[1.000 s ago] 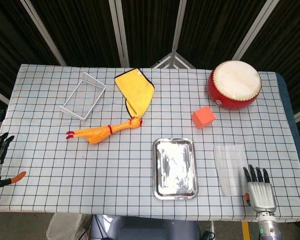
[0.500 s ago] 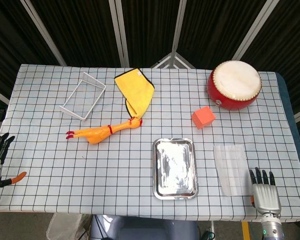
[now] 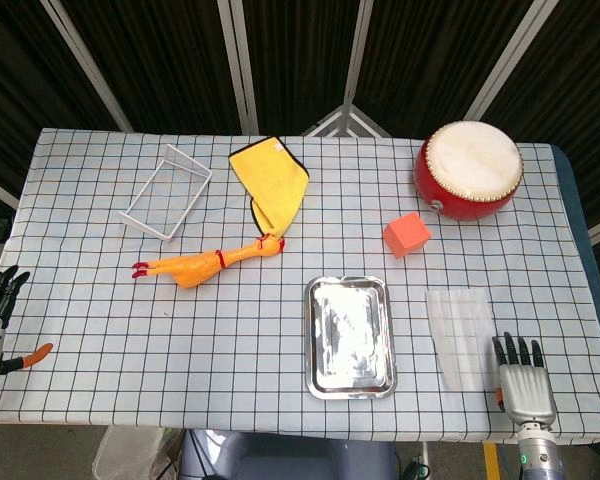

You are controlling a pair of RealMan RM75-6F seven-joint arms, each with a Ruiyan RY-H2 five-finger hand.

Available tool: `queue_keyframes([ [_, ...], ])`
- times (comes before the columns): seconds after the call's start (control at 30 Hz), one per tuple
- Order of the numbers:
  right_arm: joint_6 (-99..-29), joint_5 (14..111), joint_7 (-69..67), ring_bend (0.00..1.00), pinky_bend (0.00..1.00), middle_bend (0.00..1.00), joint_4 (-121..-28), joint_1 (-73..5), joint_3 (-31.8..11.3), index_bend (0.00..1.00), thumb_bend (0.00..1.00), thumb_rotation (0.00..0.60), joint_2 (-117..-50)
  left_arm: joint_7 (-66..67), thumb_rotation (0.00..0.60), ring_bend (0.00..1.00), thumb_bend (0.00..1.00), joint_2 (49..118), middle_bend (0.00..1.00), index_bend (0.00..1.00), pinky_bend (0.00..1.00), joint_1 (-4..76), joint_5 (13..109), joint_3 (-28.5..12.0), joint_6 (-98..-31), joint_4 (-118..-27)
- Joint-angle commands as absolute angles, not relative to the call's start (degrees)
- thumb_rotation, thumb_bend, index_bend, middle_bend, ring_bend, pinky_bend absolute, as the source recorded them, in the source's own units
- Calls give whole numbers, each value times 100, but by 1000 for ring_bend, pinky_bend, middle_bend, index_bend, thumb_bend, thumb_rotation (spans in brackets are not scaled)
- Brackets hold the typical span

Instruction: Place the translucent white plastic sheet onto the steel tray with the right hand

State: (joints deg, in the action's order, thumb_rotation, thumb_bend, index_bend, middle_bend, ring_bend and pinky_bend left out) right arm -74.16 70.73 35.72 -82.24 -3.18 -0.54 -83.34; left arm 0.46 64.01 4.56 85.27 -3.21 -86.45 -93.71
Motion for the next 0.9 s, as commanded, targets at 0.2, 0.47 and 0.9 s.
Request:
queue_keyframes([
  [0.2, -7420, 7010, 3607, 0, 0, 0, -8252, -315, -38, 0, 405, 600, -8335, 23, 600, 0, 0, 6393, 0, 0, 0, 451, 8533, -325, -8659, -9373],
  [0.47, -7489, 7068, 3661, 0, 0, 0, -8336, -301, 29, 0, 404, 600, -8327, 24, 600, 0, 0, 6397, 0, 0, 0, 445, 8558, -318, -8681, -9369],
  [0.9, -7401, 7014, 3544, 0, 0, 0, -8216, -389, -43, 0, 404, 600, -8412, 36, 600, 0, 0, 6400, 0, 0, 0, 448, 8528, -327, -8667, -9376],
])
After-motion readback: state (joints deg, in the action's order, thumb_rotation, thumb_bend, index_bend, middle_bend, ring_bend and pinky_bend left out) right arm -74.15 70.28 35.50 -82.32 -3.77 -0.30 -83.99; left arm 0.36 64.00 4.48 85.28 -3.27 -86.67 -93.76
